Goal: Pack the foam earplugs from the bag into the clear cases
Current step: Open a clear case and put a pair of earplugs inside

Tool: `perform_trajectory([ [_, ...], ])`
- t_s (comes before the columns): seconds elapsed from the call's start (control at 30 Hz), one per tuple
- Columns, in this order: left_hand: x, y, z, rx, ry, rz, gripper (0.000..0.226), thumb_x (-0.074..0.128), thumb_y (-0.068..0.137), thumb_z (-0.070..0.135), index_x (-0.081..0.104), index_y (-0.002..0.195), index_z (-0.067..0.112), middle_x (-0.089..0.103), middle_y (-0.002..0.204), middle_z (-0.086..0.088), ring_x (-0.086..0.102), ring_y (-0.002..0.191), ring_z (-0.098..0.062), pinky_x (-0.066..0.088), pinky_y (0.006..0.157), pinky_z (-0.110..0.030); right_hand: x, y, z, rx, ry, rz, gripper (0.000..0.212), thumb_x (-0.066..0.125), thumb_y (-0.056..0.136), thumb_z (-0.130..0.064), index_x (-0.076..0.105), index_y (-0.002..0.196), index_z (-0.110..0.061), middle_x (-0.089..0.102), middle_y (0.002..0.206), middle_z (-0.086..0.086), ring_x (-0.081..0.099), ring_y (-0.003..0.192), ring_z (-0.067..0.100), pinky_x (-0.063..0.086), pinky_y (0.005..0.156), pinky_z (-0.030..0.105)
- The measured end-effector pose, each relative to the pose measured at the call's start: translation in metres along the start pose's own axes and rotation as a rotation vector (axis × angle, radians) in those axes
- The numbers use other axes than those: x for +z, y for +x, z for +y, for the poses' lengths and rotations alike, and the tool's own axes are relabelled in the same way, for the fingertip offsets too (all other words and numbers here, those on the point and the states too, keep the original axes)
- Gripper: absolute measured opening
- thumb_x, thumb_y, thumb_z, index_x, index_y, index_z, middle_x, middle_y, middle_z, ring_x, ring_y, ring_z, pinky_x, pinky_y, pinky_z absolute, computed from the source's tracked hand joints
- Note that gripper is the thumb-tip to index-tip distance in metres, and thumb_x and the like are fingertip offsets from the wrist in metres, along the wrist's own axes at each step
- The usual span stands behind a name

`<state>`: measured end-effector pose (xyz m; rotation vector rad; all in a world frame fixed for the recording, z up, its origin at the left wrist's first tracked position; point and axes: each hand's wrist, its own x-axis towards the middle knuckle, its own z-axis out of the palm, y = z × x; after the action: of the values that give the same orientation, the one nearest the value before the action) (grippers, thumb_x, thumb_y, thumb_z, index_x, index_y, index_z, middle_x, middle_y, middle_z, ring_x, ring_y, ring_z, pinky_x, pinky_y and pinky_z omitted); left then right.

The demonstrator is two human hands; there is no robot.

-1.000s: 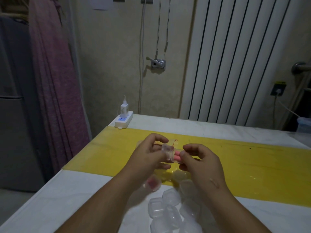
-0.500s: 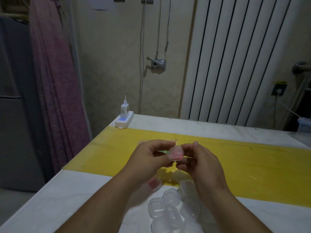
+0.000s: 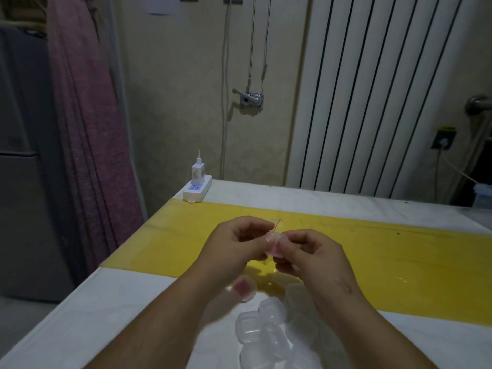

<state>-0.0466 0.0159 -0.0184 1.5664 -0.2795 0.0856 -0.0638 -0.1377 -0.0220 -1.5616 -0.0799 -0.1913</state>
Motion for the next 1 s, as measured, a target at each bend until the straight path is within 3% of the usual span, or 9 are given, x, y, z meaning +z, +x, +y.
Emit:
perform_trajectory([
  [0.13, -0.005, 0.003, -0.001, 0.004, 0.022, 0.066, 0.016, 0.071, 0.081, -0.003, 0.072, 0.092, 0.009, 0.074, 0.087, -0.012, 0.070, 0.077, -0.019, 0.059, 0.070, -0.028, 0.002, 0.001, 0.000, 0.056, 0.062, 0.005, 0.021, 0.057, 0.095, -0.024, 0.071, 0.085, -0.012, 0.075, 0.086, 0.011, 0.070, 0.079, 0.023, 0.058, 0.075, 0.038],
  [0.3, -0.014, 0.009, -0.007, -0.005, 0.243, 0.226, 0.013, 0.076, 0.078, 0.006, 0.071, 0.083, 0.016, 0.072, 0.080, -0.006, 0.065, 0.070, -0.010, 0.054, 0.065, -0.023, -0.005, 0.008, 0.005, 0.045, -0.003, 0.136, 0.022, 0.054, 0.097, -0.026, 0.070, 0.086, -0.014, 0.073, 0.083, 0.009, 0.067, 0.076, 0.021, 0.055, 0.067, 0.035],
  [0.4, -0.007, 0.004, -0.011, -0.048, 0.378, 0.177, 0.017, 0.068, 0.081, -0.003, 0.066, 0.078, 0.014, 0.067, 0.077, -0.004, 0.057, 0.052, 0.001, 0.045, 0.047, -0.014, -0.006, 0.008, 0.008, 0.009, -0.102, 0.160, 0.022, 0.056, 0.096, -0.025, 0.071, 0.082, -0.018, 0.072, 0.078, 0.001, 0.063, 0.073, 0.016, 0.052, 0.068, 0.036],
  [0.47, -0.003, 0.001, -0.016, -0.096, 0.445, 0.100, 0.014, 0.063, 0.084, -0.001, 0.066, 0.083, 0.012, 0.067, 0.073, -0.001, 0.059, 0.050, -0.008, 0.046, 0.044, -0.019, -0.007, 0.010, 0.009, -0.014, -0.152, 0.168, 0.021, 0.057, 0.095, -0.023, 0.071, 0.081, -0.019, 0.072, 0.075, -0.002, 0.062, 0.072, 0.015, 0.052, 0.069, 0.038],
  [0.57, -0.008, 0.006, -0.023, -0.084, 0.797, 0.049, 0.011, 0.061, 0.087, 0.021, 0.070, 0.092, 0.027, 0.069, 0.078, 0.010, 0.064, 0.066, -0.004, 0.051, 0.061, -0.021, -0.009, 0.011, 0.012, -0.048, -0.282, 0.165, 0.018, 0.058, 0.094, -0.018, 0.069, 0.081, -0.026, 0.072, 0.078, -0.007, 0.063, 0.077, 0.013, 0.051, 0.072, 0.034],
  [0.7, -0.011, 0.010, -0.027, -0.041, 1.008, 0.051, 0.019, 0.060, 0.088, 0.031, 0.074, 0.100, 0.030, 0.072, 0.096, 0.009, 0.064, 0.088, -0.009, 0.052, 0.079, -0.027, -0.010, 0.012, 0.018, -0.091, -0.499, 0.097, 0.018, 0.059, 0.093, -0.018, 0.067, 0.086, -0.033, 0.069, 0.088, -0.011, 0.062, 0.086, 0.007, 0.048, 0.073, 0.027],
  [0.8, -0.015, 0.014, -0.030, -0.037, 0.999, 0.055, 0.019, 0.063, 0.086, 0.031, 0.075, 0.101, 0.032, 0.073, 0.103, 0.009, 0.063, 0.096, -0.012, 0.051, 0.086, -0.030, -0.012, 0.014, 0.019, -0.109, -0.595, 0.096, 0.015, 0.060, 0.093, -0.019, 0.068, 0.091, -0.032, 0.067, 0.088, -0.014, 0.060, 0.085, 0.005, 0.043, 0.067, 0.019],
  [0.9, -0.021, 0.018, -0.032, 0.019, 0.895, 0.227, 0.019, 0.066, 0.087, 0.026, 0.075, 0.103, 0.032, 0.071, 0.103, 0.011, 0.060, 0.097, -0.011, 0.050, 0.086, -0.029, -0.016, 0.018, 0.015, -0.130, -0.612, 0.131, 0.017, 0.059, 0.092, -0.016, 0.069, 0.092, -0.030, 0.067, 0.086, -0.016, 0.060, 0.083, 0.003, 0.041, 0.065, 0.014],
  [1.0, -0.025, 0.023, -0.034, 0.137, 0.913, 0.338, 0.025, 0.062, 0.089, 0.020, 0.071, 0.109, 0.032, 0.065, 0.107, 0.013, 0.052, 0.102, -0.010, 0.043, 0.086, -0.026, -0.016, 0.028, 0.012, -0.086, -0.658, 0.120, 0.020, 0.056, 0.093, -0.014, 0.070, 0.096, -0.028, 0.069, 0.092, -0.010, 0.063, 0.090, 0.009, 0.045, 0.069, 0.021],
])
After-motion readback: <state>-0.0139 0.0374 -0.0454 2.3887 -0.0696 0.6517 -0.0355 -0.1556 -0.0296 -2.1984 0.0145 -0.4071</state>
